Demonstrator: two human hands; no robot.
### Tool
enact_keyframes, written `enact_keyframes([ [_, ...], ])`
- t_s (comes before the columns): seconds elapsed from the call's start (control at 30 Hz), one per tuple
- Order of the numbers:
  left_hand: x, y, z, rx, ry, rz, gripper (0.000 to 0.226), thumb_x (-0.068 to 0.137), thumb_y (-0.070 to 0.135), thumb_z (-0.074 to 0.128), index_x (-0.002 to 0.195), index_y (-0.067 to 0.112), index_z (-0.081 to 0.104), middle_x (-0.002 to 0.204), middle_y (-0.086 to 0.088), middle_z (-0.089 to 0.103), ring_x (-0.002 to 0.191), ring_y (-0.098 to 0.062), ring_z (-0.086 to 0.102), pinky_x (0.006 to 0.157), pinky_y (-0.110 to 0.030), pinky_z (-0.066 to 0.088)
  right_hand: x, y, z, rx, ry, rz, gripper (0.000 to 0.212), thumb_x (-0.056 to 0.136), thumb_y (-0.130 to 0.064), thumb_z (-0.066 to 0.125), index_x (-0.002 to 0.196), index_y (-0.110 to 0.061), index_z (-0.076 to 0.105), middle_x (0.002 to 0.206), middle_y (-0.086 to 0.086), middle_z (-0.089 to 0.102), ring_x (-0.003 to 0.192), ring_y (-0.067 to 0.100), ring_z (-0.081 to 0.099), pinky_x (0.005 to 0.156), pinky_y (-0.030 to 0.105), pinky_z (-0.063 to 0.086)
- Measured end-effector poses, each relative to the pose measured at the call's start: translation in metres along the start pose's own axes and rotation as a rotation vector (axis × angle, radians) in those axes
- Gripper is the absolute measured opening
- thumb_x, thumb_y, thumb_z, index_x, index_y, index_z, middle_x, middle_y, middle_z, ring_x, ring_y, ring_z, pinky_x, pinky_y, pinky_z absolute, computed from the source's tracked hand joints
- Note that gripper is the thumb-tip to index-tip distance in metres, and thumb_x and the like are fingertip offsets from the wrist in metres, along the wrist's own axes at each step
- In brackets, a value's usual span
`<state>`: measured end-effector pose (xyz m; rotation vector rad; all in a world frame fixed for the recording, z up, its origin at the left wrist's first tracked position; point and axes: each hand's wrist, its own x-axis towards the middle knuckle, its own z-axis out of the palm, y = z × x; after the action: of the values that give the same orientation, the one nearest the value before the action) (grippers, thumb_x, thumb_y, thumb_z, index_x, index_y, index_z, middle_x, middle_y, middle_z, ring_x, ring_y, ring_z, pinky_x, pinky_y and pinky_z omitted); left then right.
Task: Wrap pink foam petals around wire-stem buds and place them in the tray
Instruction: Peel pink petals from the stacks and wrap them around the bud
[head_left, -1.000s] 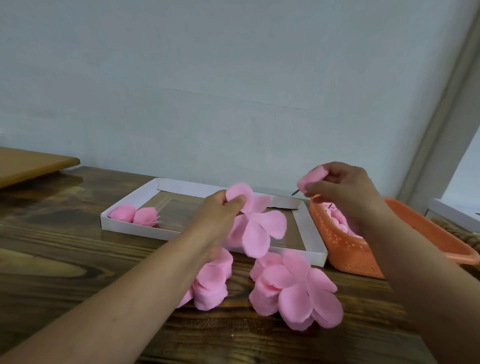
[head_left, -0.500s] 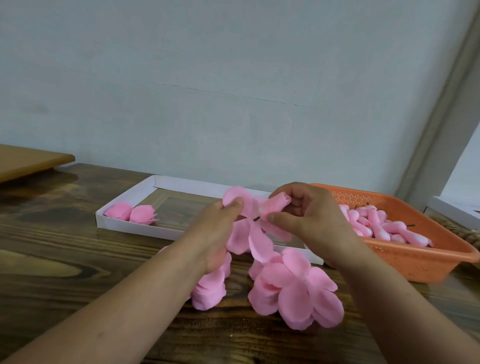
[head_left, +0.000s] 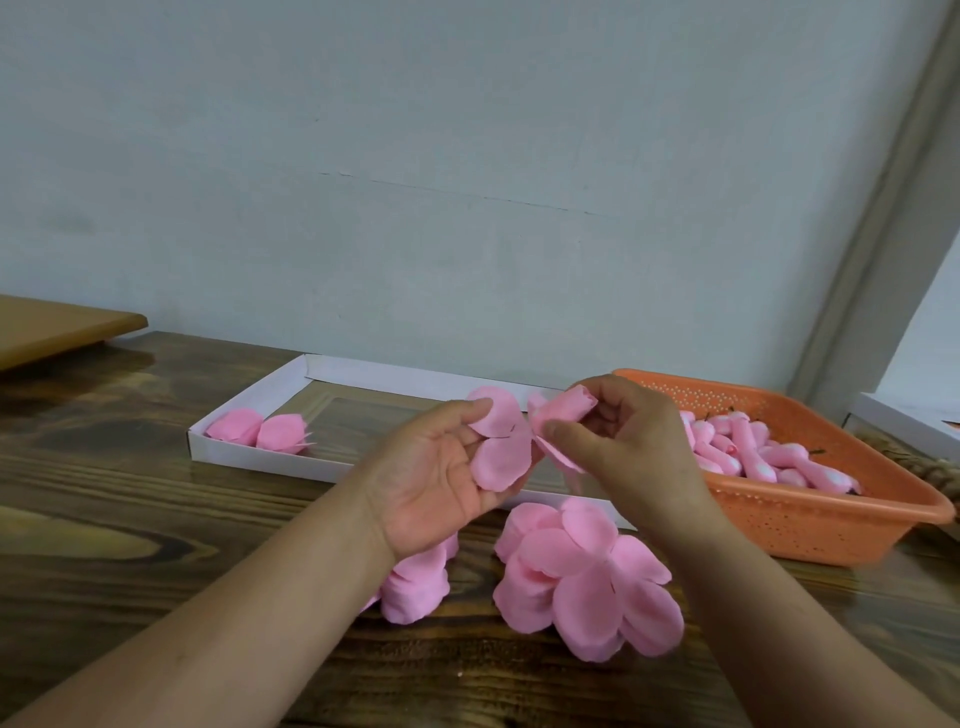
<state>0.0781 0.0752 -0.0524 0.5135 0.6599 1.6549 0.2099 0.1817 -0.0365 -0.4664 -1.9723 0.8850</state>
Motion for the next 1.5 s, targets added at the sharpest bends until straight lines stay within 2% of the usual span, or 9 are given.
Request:
enact_keyframes([
  [0.13, 0.0, -0.007, 0.001, 0.059, -0.047, 0.052, 0.042, 0.071, 0.008, 0.057, 0.112, 0.001, 0.06, 0.106, -0.012, 0.068, 0.091, -0.019, 0.066, 0.07, -0.026, 0.055, -0.001, 0.001, 0.004, 0.017, 0.12, -0.008, 0.013, 0.074, -0.004, 0.07, 0.068, -0.012, 0.061, 0.065, 0.001, 0.062, 0.057, 0.008, 0.054, 0.054, 0.024, 0.045],
  [0.23, 0.002, -0.01, 0.002, 0.078, 0.013, 0.135, 0.032, 0.066, 0.006, 0.06, 0.096, 0.001, 0.072, 0.093, -0.011, 0.069, 0.078, -0.014, 0.066, 0.065, -0.021, 0.055, -0.003, 0.003, 0.005, 0.022, 0.143, -0.012, 0.016, 0.075, -0.013, 0.074, 0.069, -0.02, 0.061, 0.058, -0.011, 0.059, 0.054, 0.001, 0.051, 0.05, 0.014, 0.041],
  [0.43, 0.005, -0.014, -0.001, 0.156, 0.133, 0.191, 0.028, 0.051, 0.015, 0.077, 0.077, 0.005, 0.078, 0.083, -0.008, 0.07, 0.068, -0.011, 0.065, 0.06, -0.019, 0.055, -0.012, 0.002, 0.012, -0.054, 0.104, -0.071, 0.022, 0.074, -0.014, 0.075, 0.07, -0.029, 0.059, 0.067, -0.009, 0.064, 0.065, 0.005, 0.059, 0.067, -0.002, 0.037],
  [0.67, 0.002, -0.016, 0.0, 0.254, 0.027, 0.147, 0.044, 0.077, -0.006, 0.058, 0.121, -0.009, 0.057, 0.109, -0.018, 0.059, 0.098, -0.024, 0.055, 0.084, -0.032, 0.046, -0.011, 0.003, 0.009, 0.032, 0.171, -0.007, 0.019, 0.074, -0.016, 0.077, 0.069, -0.025, 0.061, 0.061, -0.01, 0.062, 0.055, -0.003, 0.055, 0.052, 0.009, 0.042],
  [0.77, 0.002, -0.019, 0.004, 0.237, 0.056, 0.171, 0.032, 0.088, -0.007, 0.048, 0.117, -0.01, 0.059, 0.108, -0.021, 0.063, 0.096, -0.025, 0.062, 0.08, -0.03, 0.055, -0.012, 0.003, 0.009, 0.053, 0.185, 0.007, 0.017, 0.074, -0.017, 0.077, 0.072, -0.024, 0.061, 0.063, -0.01, 0.063, 0.056, -0.002, 0.056, 0.052, 0.01, 0.043],
  [0.97, 0.004, -0.025, 0.008, 0.083, 0.134, 0.217, 0.028, 0.087, 0.005, 0.055, 0.113, -0.005, 0.063, 0.107, -0.019, 0.07, 0.088, -0.022, 0.071, 0.066, -0.029, 0.059, -0.018, 0.002, 0.016, 0.043, 0.161, -0.026, 0.015, 0.075, -0.015, 0.077, 0.072, -0.015, 0.062, 0.059, -0.007, 0.06, 0.056, 0.0, 0.056, 0.058, -0.001, 0.038],
  [1.17, 0.004, -0.029, 0.007, 0.069, 0.237, 0.207, 0.024, 0.091, 0.007, 0.056, 0.111, -0.003, 0.064, 0.1, -0.017, 0.073, 0.082, -0.021, 0.072, 0.064, -0.028, 0.059, -0.023, 0.003, 0.025, -0.053, 0.174, -0.044, 0.02, 0.075, -0.018, 0.077, 0.07, -0.024, 0.058, 0.06, -0.013, 0.057, 0.061, -0.005, 0.056, 0.052, 0.007, 0.041],
  [1.33, 0.003, -0.029, 0.006, 0.306, 0.359, 0.209, 0.023, 0.091, 0.018, 0.06, 0.109, 0.005, 0.066, 0.095, -0.012, 0.074, 0.084, -0.022, 0.07, 0.057, -0.03, 0.055, -0.024, 0.004, 0.024, -0.14, 0.092, -0.044, 0.012, 0.079, -0.023, 0.073, 0.074, -0.025, 0.061, 0.064, -0.01, 0.059, 0.06, 0.002, 0.055, 0.052, 0.012, 0.042],
  [1.5, 0.002, -0.021, 0.007, 0.397, 0.413, 0.255, 0.017, 0.094, 0.017, 0.056, 0.097, 0.006, 0.068, 0.089, -0.012, 0.075, 0.079, -0.021, 0.07, 0.063, -0.029, 0.055, -0.022, -0.004, 0.018, -0.322, -0.003, -0.204, 0.013, 0.086, -0.023, 0.063, 0.081, -0.011, 0.068, 0.07, -0.003, 0.063, 0.064, 0.009, 0.055, 0.057, 0.025, 0.042],
])
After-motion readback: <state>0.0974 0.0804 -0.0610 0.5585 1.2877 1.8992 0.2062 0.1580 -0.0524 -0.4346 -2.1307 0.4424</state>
